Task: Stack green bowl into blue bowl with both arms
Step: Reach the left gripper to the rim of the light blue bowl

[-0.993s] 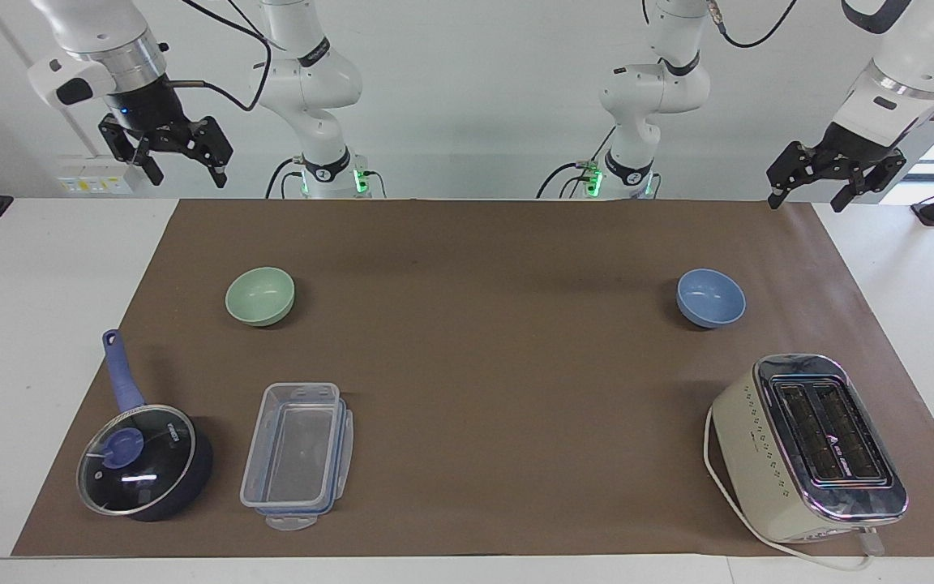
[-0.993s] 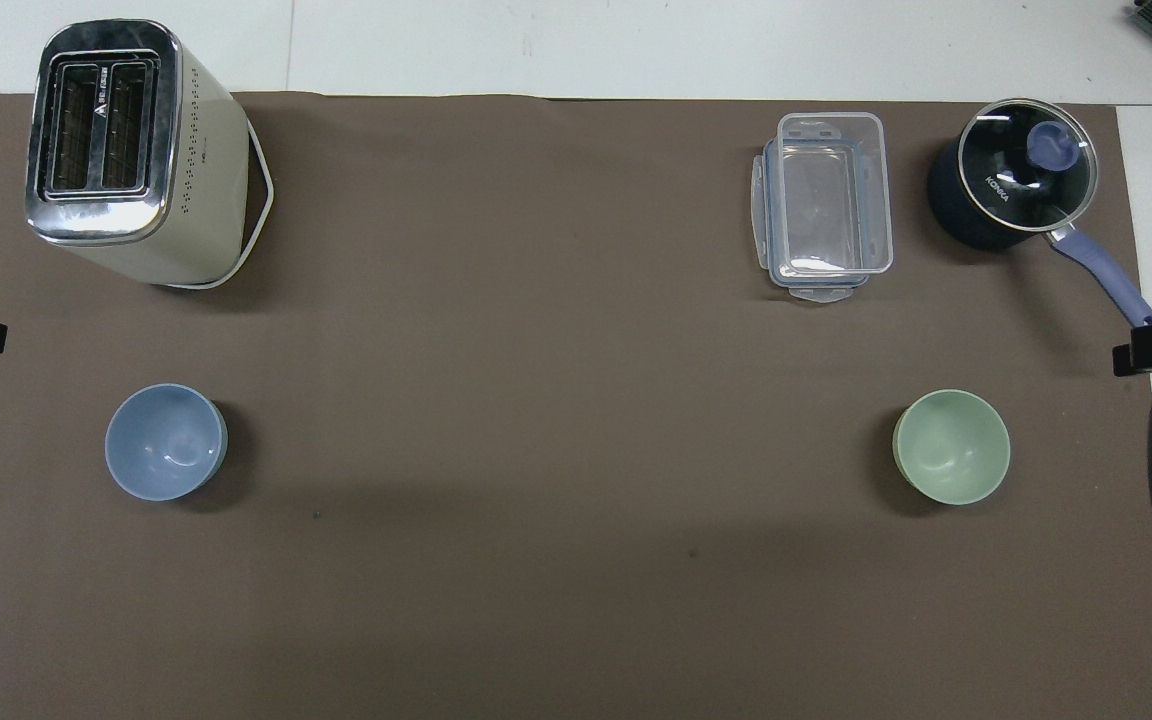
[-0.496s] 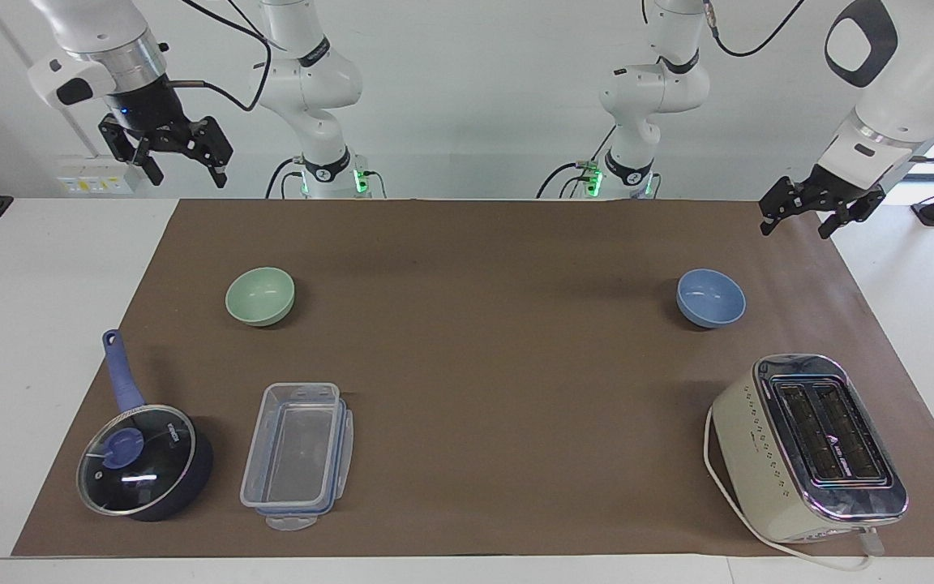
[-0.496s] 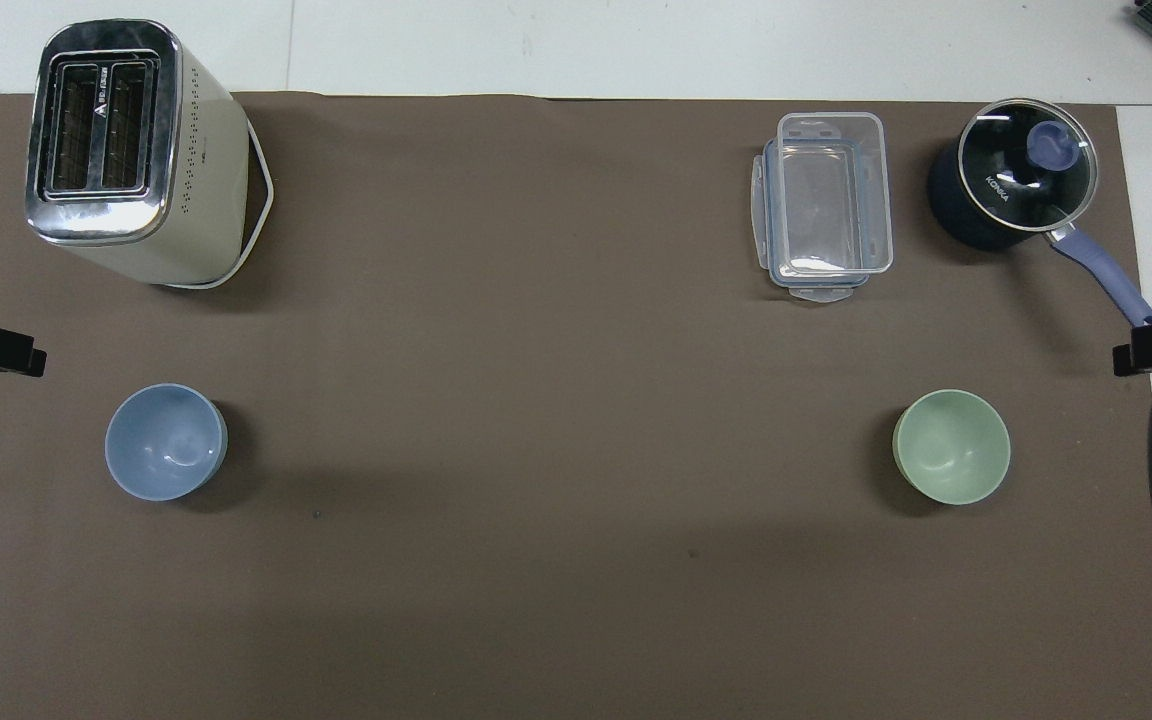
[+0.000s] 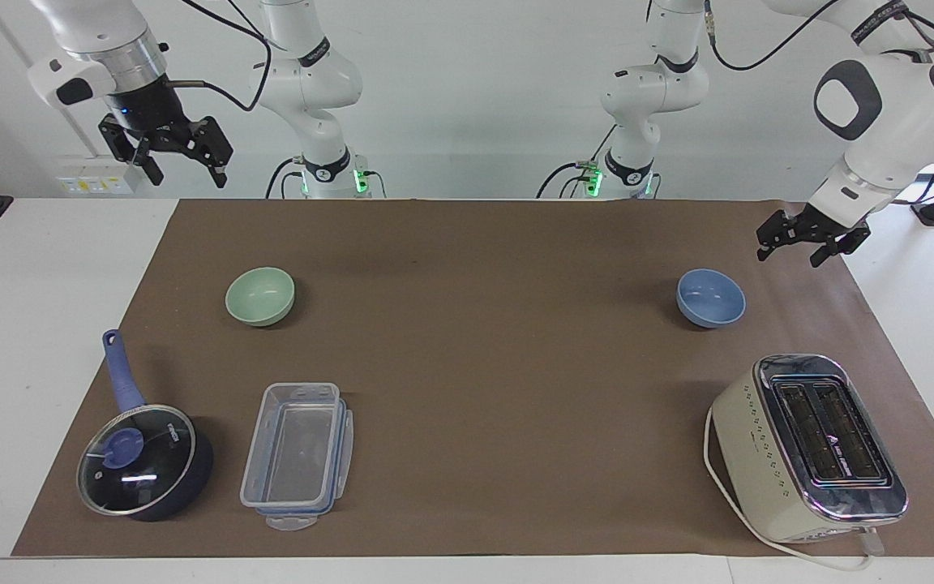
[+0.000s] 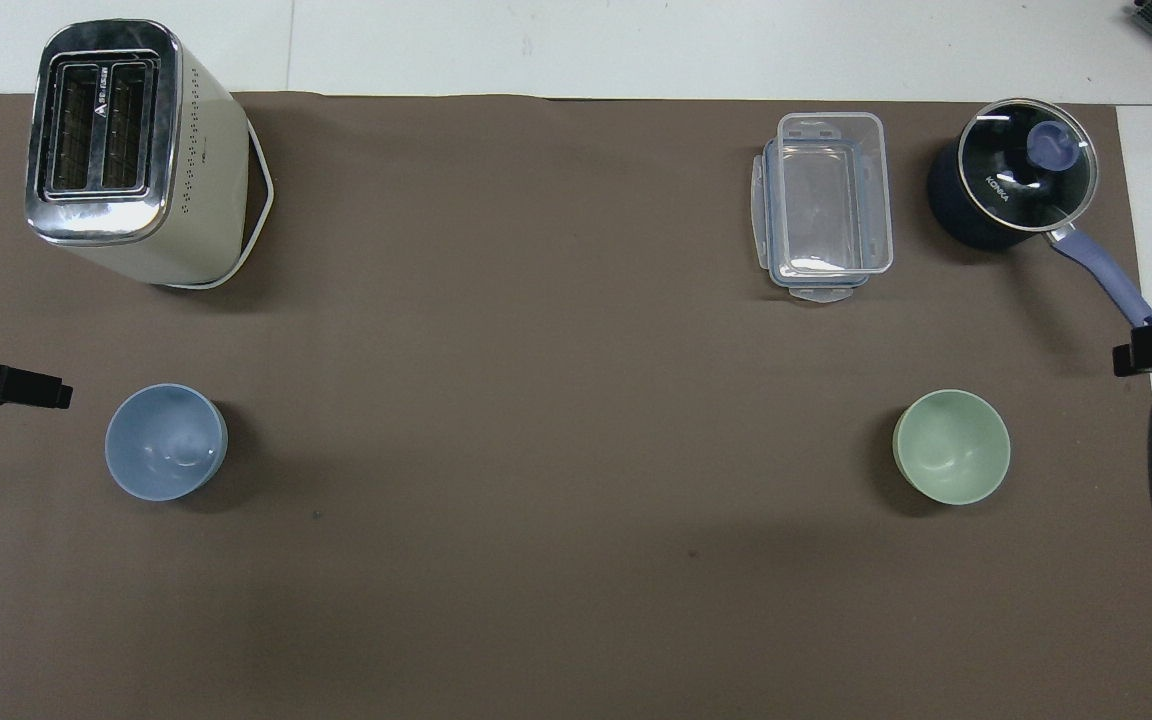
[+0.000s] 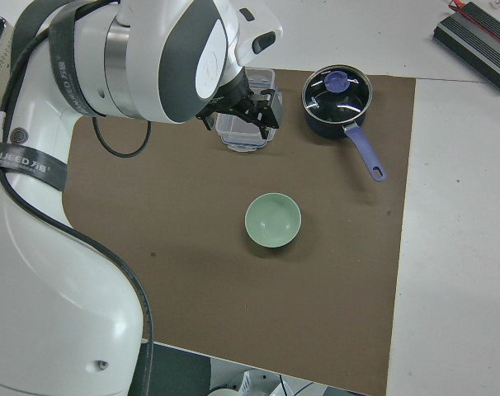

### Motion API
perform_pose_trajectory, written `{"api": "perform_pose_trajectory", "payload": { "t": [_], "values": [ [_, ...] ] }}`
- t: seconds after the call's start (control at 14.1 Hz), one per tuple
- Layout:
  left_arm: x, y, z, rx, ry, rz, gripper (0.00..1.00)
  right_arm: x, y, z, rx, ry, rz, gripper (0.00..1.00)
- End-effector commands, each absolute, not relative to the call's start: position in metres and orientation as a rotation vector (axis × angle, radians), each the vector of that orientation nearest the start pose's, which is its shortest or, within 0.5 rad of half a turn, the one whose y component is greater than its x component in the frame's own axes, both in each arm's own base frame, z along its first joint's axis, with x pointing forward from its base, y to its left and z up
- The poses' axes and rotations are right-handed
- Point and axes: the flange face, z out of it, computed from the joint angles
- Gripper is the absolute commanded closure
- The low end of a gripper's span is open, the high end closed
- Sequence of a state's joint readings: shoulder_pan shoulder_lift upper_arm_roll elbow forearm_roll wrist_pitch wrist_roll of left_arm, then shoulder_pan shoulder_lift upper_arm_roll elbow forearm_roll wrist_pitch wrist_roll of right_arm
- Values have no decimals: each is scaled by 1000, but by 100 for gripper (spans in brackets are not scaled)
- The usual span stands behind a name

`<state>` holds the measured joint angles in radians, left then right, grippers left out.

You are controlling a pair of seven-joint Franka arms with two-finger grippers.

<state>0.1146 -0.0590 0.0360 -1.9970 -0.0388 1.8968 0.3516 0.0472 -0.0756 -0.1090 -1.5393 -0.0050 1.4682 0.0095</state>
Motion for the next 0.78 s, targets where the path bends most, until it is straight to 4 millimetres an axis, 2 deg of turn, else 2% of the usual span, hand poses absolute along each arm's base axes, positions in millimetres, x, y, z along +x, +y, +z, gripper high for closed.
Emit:
{"api": "perform_pose_trajectory", "payload": {
  "t": [0.0, 0.07, 0.14, 0.28, 0.43, 0.57, 0.64, 0.71],
  "values": [
    [510, 76, 442, -3184, 351, 28, 0, 519, -34, 673, -3133, 125, -7, 0],
    [509, 76, 423, -3184, 352, 40, 0, 519, -34, 673, -3133, 123, -7, 0],
    [507, 76, 396, -3184, 347, 49, 0, 519, -34, 673, -3133, 122, -7, 0],
    [504, 86, 365, -3183, 319, 49, 0, 519, -34, 673, -3133, 122, -7, 0],
    [505, 91, 355, -3186, 307, 61, 2, 519, -34, 673, -3133, 125, -7, 0],
    [501, 92, 334, -3178, 295, 24, 5, 519, -34, 673, -3133, 122, -7, 0],
    [499, 92, 330, -3178, 288, 14, 6, 519, -34, 674, -3133, 122, -9, 0],
    [498, 91, 330, -3192, 270, 8, 11, 519, -34, 674, -3133, 125, -9, 0]
  ]
}}
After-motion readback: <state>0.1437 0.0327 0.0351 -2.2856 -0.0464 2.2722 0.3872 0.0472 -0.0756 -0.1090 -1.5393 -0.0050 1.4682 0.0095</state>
